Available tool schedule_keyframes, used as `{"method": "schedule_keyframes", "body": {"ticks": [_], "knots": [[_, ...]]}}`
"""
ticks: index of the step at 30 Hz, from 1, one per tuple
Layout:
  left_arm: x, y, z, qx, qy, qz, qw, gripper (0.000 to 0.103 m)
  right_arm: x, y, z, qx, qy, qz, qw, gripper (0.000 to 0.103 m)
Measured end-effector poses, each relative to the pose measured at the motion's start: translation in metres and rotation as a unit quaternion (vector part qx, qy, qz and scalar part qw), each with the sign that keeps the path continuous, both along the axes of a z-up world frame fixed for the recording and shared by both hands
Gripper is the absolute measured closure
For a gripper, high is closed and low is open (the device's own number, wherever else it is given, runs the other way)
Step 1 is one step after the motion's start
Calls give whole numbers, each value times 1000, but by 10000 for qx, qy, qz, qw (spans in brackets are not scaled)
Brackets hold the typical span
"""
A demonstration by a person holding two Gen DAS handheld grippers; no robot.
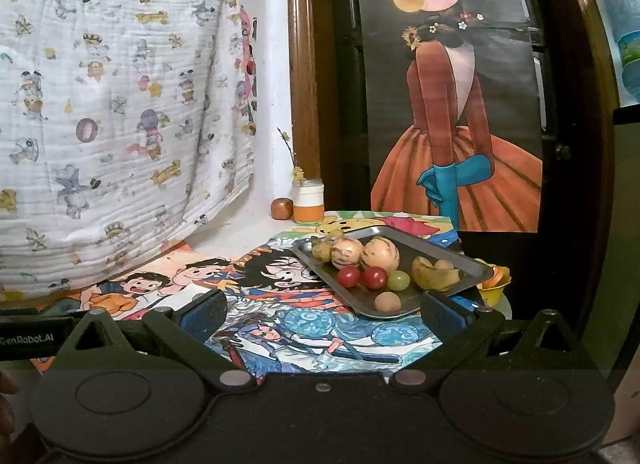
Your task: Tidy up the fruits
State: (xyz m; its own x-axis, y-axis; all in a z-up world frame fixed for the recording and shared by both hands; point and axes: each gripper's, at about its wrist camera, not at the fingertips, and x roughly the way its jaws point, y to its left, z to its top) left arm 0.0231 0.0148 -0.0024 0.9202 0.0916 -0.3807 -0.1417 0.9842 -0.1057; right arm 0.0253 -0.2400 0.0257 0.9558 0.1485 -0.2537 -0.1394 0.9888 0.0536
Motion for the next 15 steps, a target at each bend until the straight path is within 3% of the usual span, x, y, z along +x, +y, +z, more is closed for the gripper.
{"method": "schedule_keyframes", "body": {"ticks": [15], "knots": [[-20, 9, -3, -17, 20, 85, 10000, 0, -17, 7, -4, -7, 180, 174, 9997, 0]]}}
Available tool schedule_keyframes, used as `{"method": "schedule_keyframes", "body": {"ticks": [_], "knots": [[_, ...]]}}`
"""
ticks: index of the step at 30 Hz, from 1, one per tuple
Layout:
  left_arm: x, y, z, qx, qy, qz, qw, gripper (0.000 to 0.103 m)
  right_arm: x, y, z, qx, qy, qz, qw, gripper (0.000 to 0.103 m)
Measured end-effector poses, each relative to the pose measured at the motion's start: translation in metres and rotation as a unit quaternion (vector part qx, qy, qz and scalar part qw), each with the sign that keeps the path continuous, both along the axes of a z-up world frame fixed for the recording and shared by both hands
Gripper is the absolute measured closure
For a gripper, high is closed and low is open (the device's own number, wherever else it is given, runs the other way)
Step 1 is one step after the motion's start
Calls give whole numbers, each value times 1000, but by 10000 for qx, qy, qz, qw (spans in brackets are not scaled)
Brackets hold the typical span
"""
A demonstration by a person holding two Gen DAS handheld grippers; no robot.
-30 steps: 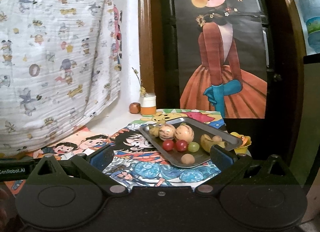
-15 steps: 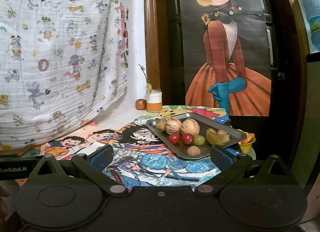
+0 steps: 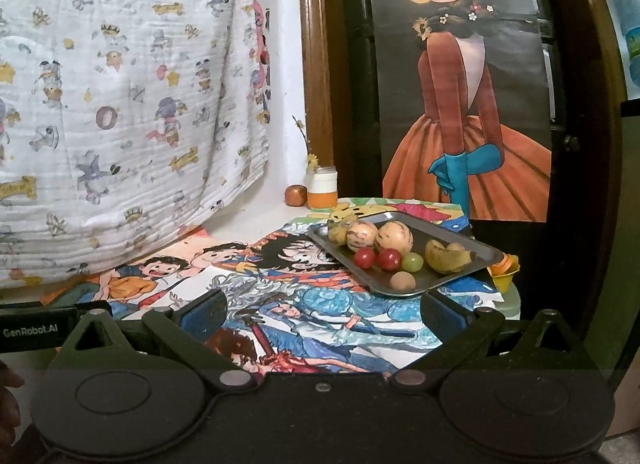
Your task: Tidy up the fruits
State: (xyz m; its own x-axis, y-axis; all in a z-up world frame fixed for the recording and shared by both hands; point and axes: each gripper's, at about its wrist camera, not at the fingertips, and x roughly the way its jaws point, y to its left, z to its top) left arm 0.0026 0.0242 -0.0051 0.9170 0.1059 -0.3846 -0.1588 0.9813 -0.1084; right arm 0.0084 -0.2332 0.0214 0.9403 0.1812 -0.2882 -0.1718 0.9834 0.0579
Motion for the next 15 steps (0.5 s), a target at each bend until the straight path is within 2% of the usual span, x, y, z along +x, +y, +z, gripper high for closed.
{"method": "schedule_keyframes", "body": {"ticks": [15], "knots": [[-6, 7, -7, -61, 142, 107, 9998, 0, 6, 4, -11, -46, 222, 105, 9997, 0]]}}
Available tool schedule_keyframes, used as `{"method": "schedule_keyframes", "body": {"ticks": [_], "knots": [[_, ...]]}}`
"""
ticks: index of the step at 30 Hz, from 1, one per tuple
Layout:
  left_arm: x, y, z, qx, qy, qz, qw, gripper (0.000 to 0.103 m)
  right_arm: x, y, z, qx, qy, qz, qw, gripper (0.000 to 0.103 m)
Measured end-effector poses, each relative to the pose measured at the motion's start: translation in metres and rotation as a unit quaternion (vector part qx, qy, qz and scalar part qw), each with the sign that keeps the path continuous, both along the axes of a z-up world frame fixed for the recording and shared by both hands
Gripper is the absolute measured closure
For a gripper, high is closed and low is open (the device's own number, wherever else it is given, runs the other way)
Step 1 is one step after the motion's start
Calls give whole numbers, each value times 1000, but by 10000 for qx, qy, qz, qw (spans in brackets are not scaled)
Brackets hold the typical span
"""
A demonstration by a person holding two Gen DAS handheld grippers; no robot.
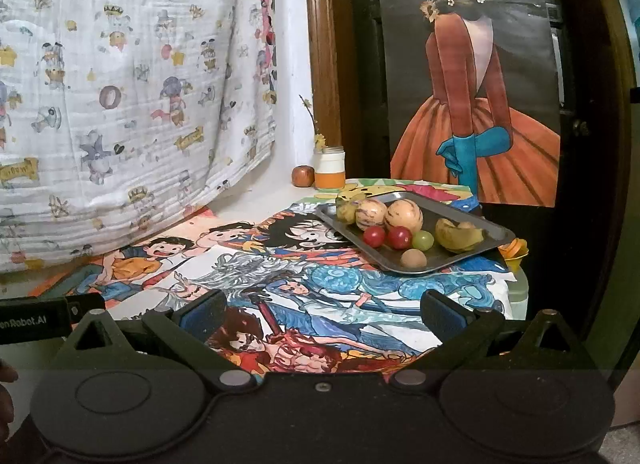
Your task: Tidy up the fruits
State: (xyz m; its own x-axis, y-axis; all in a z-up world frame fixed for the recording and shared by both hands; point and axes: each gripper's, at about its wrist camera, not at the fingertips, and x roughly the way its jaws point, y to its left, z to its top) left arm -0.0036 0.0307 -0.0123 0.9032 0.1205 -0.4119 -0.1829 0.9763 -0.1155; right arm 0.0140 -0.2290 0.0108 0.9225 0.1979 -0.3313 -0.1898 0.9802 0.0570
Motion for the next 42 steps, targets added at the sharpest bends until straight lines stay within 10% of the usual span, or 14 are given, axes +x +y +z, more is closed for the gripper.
{"method": "schedule_keyframes", "body": {"ticks": [42], "knots": [[2, -1, -5, 11, 135, 6, 9999, 0, -1, 0, -8, -110, -36, 31, 9999, 0]]}}
